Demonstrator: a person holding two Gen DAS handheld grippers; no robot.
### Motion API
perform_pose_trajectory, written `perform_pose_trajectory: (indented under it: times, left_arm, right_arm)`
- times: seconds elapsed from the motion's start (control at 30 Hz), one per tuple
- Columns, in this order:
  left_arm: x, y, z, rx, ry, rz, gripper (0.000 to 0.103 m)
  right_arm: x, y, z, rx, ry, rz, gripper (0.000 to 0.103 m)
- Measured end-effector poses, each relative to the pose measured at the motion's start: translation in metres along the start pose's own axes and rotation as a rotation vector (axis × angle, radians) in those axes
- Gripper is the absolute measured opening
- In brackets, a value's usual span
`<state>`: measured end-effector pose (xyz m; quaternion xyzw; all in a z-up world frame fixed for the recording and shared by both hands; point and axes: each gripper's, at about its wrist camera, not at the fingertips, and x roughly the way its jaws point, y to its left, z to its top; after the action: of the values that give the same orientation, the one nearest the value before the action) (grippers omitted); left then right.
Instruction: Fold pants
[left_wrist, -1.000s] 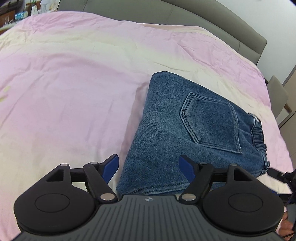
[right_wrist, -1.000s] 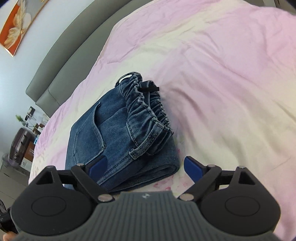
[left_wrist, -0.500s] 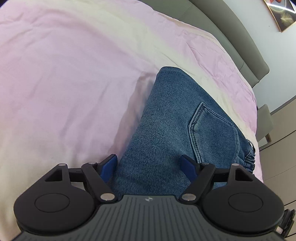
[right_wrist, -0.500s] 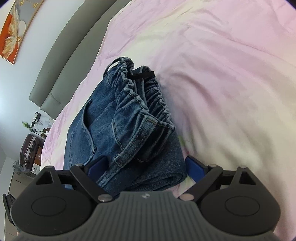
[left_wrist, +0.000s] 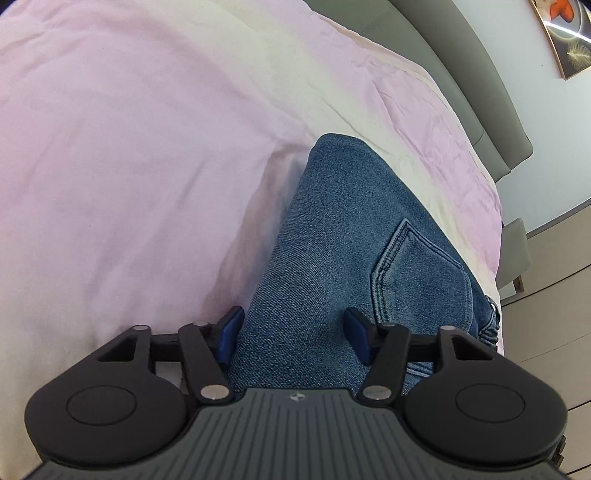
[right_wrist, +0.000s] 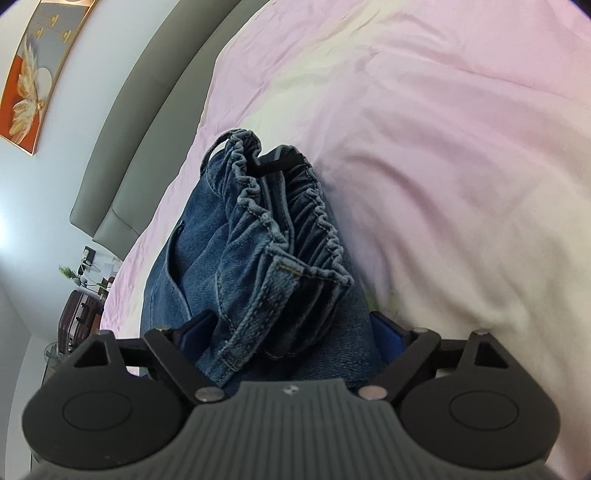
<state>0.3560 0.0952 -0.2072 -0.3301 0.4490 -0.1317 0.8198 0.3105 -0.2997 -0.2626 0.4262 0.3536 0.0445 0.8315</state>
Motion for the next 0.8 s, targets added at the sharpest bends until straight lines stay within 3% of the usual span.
perform_pose_trajectory:
  times: [0.1, 0.27, 0.57, 0.73, 0.8]
  left_arm:
    - [-0.007, -0.011, 0.002, 0.024, 0.000, -0.001, 0.043]
    - [-0.030, -0.026, 0.001, 0.039, 0.022, -0.015, 0.033]
    - [-0.074, -0.029, -0.040, 0.060, 0.132, 0.092, 0.033]
    - [-0.062, -0.015, -0.043, 0.050, 0.168, 0.139, 0.044]
    - [-0.067, -0.025, -0.040, 0.080, 0.143, 0.159, 0.046]
  right_arm:
    - [-0.007, 0.005, 0.001, -0.011, -0.002, 0.000, 0.075]
    - [-0.028, 0.015, 0.007, 0.009, 0.032, 0.036, 0.062]
    - [-0.090, 0.034, -0.022, -0.021, 0.152, -0.028, 0.062]
    - [-0.081, 0.022, -0.038, -0.024, 0.194, -0.108, 0.070]
    - [-0.084, 0.028, -0.035, -0.054, 0.201, -0.126, 0.074]
